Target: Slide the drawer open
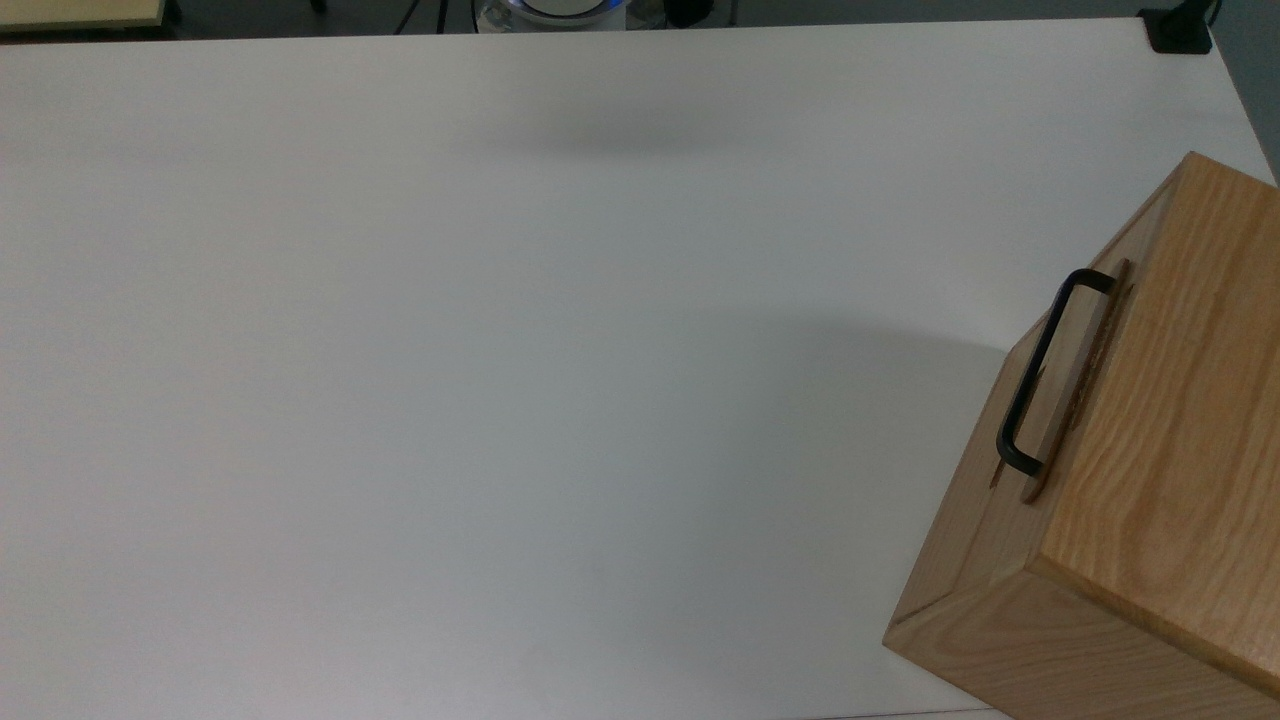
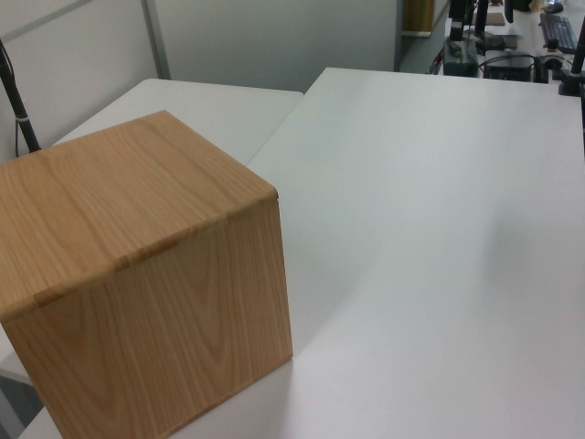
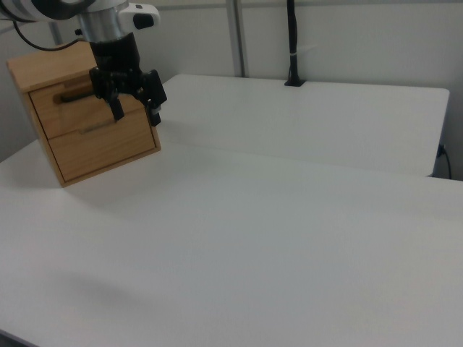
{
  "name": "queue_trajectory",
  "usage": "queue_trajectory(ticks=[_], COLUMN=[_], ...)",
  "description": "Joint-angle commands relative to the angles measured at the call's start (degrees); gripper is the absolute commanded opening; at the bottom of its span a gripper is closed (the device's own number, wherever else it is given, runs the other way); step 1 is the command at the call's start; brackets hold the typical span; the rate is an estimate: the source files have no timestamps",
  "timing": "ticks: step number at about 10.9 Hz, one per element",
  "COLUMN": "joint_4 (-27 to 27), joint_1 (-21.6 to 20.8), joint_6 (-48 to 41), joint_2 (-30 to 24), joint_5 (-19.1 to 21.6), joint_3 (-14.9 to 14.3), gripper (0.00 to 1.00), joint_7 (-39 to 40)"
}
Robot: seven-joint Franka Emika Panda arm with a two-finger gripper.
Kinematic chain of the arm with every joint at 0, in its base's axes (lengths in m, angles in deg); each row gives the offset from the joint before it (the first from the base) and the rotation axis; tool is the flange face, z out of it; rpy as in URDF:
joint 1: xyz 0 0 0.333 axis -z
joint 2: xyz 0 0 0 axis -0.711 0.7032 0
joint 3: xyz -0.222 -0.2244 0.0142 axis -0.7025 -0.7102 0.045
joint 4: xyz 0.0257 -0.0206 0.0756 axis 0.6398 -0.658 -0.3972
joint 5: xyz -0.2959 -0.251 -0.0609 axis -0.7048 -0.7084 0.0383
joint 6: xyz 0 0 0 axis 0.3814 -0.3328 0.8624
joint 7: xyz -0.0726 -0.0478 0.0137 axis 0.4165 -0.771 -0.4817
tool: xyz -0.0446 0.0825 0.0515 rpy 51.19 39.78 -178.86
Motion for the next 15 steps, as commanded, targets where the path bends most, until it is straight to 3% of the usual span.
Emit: queue_trajectory(ticks=[1, 4, 7, 9, 10, 11, 13, 15], joint_4=[-1.8, -2.4, -2.4, -1.9, -1.3, -1.0, -0.2, 1.2], joint_1=[0.4, 0.8, 0.8, 0.4, -0.2, -1.4, -3.8, -9.6], joint_6=[0.3, -1.5, -2.6, -2.1, -1.7, -0.4, 6.2, 16.9], joint_2=[-1.2, -1.0, -0.4, 0.6, 1.4, 2.7, 6.0, 11.1], joint_5=[0.9, 0.9, 0.0, -0.8, -0.1, 0.6, 10.8, 12.6], joint_3=[0.4, 0.3, 0.3, 2.4, 3.5, 4.9, 6.6, 6.7], gripper=[1.0, 1.0, 0.98, 0.99, 0.92, 0.92, 0.92, 0.97], joint_7=[4.2, 25.0, 26.5, 25.9, 22.6, 13.6, -11.1, -32.3])
